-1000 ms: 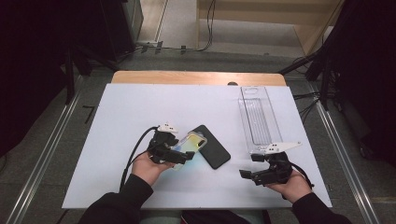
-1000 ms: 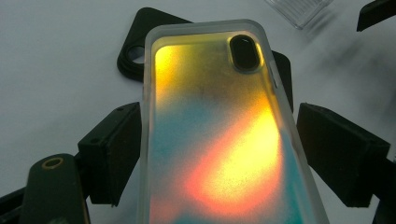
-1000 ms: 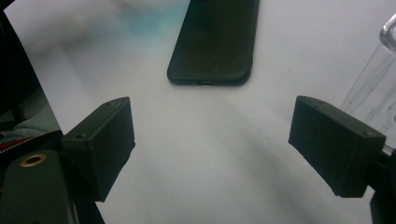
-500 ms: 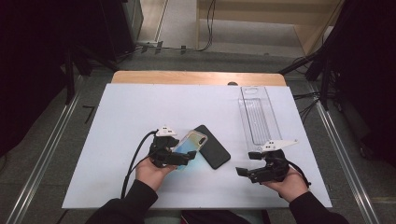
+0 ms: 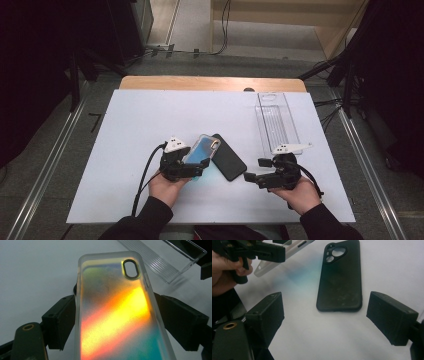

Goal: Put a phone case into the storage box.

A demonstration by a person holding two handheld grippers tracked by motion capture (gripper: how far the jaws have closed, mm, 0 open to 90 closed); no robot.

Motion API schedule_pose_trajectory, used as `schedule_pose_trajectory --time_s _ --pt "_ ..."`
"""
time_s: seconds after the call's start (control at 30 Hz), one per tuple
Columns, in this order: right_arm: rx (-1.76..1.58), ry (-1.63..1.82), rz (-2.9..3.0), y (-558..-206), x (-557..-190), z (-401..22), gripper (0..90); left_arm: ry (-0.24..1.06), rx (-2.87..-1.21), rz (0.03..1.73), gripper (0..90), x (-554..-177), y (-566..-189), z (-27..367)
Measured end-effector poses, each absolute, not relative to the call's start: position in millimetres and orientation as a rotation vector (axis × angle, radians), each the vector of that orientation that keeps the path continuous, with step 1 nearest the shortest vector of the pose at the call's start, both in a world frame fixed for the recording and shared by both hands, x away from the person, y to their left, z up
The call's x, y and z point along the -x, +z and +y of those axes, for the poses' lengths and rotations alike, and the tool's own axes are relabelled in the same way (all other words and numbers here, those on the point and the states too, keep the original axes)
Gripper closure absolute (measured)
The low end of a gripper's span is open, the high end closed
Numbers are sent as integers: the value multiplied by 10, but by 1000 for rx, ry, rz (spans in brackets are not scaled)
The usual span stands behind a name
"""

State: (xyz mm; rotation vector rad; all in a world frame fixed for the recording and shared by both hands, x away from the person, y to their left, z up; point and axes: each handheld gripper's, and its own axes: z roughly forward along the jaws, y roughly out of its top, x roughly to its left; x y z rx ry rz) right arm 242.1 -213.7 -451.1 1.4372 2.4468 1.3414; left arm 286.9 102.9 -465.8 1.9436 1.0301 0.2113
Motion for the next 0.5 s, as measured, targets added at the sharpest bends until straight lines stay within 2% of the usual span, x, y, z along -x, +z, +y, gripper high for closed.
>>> schedule_pose_trajectory --time_s 0.5 --pt "-1524 1400 2412 -4425 -2633 -1863 128 246 -1866 1004 167 -2790 -4807 946"
